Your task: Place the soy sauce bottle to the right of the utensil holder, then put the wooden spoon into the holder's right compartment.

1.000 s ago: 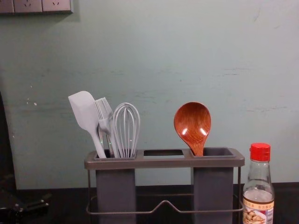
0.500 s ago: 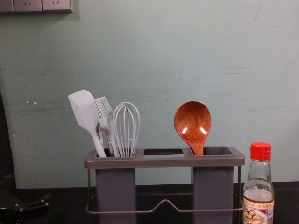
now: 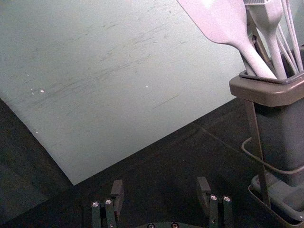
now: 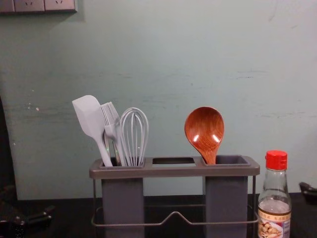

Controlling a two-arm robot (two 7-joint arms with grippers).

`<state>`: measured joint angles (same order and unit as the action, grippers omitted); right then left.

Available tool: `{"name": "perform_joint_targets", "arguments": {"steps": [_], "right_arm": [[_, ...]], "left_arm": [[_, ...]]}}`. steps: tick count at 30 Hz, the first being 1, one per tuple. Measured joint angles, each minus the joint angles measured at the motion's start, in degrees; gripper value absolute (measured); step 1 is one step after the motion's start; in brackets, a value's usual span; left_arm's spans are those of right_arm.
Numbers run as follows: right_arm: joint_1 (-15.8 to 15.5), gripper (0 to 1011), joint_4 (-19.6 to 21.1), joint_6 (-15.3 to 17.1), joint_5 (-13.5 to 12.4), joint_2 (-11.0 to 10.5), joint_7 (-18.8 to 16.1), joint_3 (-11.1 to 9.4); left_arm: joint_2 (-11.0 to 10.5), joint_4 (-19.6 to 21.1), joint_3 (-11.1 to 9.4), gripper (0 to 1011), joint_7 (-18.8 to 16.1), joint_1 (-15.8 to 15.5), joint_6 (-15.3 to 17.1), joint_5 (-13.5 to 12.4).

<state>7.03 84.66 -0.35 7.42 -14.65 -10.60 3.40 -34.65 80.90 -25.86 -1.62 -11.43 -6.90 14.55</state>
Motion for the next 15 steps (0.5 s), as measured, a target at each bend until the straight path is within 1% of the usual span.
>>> {"name": "perform_joint_targets", "arguments": {"steps": [2, 6, 9, 15], "right_arm": [[1.8, 1002, -1.8, -0.3, -0.2, 0.3, -0.2, 0.6], [3.6, 1002, -3.4, -0.3, -0.2, 0.9, 0.1, 1.3], [4.4, 1002, -4.1, -0.3, -0.2, 1.2, 0.5, 1.8], [4.9, 1002, -4.3, 0.1, -0.1, 1.3, 1.1, 1.9]], "left_arm": [[0.0, 0.0, 0.0, 1005, 0.0, 0.0, 0.0, 0.0], [0.0, 0.0, 0.0, 1005, 0.0, 0.0, 0.0, 0.0], [0.0, 0.0, 0.0, 1005, 0.0, 0.0, 0.0, 0.0], [0.0, 0.0, 0.0, 1005, 0.0, 0.0, 0.0, 0.0]]}}
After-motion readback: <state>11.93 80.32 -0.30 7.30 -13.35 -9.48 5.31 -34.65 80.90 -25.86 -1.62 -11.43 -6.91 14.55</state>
